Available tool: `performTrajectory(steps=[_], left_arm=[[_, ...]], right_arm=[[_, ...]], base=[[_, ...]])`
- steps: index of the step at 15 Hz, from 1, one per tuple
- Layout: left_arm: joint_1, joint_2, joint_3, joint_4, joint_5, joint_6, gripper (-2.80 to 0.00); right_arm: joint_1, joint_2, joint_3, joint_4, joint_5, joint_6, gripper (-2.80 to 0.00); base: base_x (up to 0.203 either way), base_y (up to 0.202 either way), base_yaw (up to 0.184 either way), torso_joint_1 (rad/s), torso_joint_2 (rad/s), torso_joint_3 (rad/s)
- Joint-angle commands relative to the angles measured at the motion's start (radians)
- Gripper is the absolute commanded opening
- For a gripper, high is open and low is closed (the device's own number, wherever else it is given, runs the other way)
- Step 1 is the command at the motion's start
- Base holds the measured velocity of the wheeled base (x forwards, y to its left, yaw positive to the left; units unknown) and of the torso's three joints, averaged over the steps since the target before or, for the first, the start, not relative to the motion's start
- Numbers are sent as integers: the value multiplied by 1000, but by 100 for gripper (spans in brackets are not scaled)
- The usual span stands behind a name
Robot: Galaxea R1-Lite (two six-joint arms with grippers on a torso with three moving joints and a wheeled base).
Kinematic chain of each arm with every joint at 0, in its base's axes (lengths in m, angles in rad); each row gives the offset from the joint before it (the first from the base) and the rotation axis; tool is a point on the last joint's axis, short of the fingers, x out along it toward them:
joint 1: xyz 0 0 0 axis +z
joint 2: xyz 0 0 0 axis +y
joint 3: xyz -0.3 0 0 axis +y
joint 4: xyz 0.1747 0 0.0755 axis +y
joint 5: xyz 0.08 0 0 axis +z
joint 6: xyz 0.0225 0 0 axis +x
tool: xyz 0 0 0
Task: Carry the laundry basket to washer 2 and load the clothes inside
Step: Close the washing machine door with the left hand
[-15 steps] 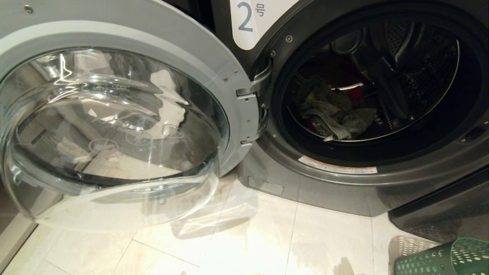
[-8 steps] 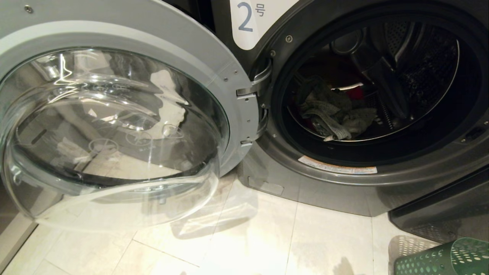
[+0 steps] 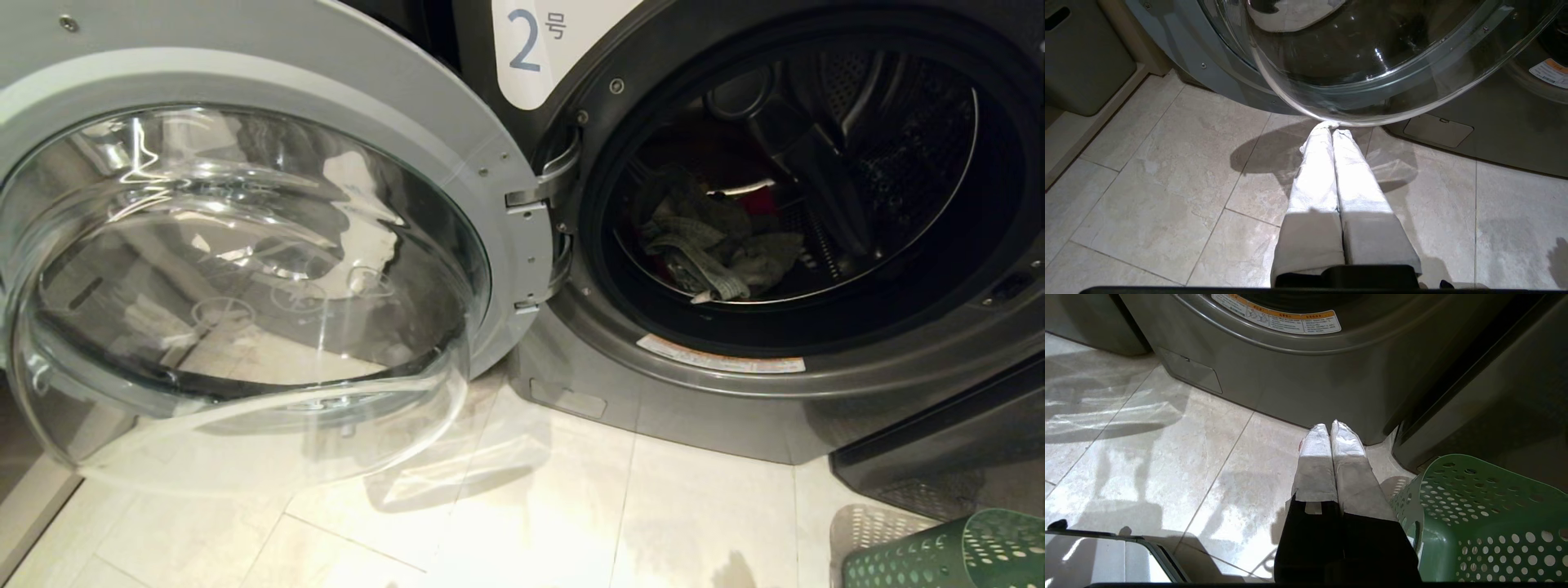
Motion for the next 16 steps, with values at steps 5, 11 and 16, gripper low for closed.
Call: performTrajectory(steps=[5,11,16], left_arm=[[0,0,40,-1,0,-1,-280],[0,0,40,-1,0,-2,-280],[0,0,40,-1,2,-8,-280]], right_arm=[[-1,3,0,0,0,-2,-280],[0,3,0,0,0,0,-280],[0,3,0,0,0,3,-280]], base=[[-3,1,-43,3,1,180],[-3,8,-197,1,0,195],[-1,1,-20,2,0,42]])
